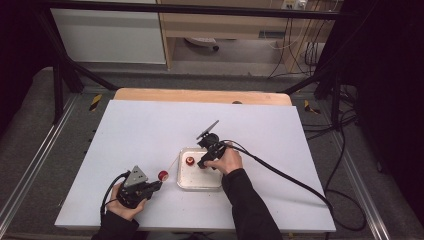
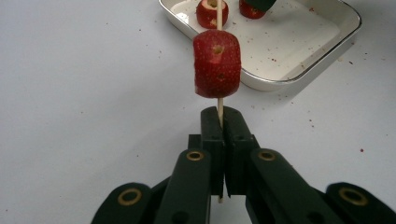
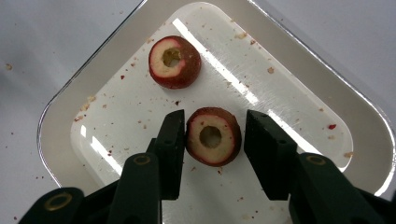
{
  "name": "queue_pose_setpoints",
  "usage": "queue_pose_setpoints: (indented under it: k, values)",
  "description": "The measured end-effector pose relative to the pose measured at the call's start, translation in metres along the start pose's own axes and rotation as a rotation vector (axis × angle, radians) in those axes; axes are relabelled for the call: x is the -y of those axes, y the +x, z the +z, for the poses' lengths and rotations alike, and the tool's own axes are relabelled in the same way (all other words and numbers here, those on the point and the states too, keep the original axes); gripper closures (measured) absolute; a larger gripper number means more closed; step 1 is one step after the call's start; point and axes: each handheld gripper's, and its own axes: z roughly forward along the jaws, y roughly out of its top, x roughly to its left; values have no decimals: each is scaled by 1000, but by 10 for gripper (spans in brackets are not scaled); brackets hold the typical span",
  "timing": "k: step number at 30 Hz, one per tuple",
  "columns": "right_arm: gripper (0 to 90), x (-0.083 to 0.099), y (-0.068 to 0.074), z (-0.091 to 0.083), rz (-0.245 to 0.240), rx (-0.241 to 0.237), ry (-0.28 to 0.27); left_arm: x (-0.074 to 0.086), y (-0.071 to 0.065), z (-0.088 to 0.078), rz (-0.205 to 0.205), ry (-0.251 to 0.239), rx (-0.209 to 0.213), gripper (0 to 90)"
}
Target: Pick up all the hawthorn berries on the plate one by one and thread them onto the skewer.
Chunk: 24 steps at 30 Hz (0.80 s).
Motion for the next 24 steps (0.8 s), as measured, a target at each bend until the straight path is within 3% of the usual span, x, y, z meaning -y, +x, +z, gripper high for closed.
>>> queue_pose_setpoints:
  k: [10,24]
  values:
    - [620,0,0,-3,29,-1,3,0,0,0,3,1,-2,881]
    - [623,4,6,-37,40,-26,-78,0,-1,-1,6,-7,-5,881]
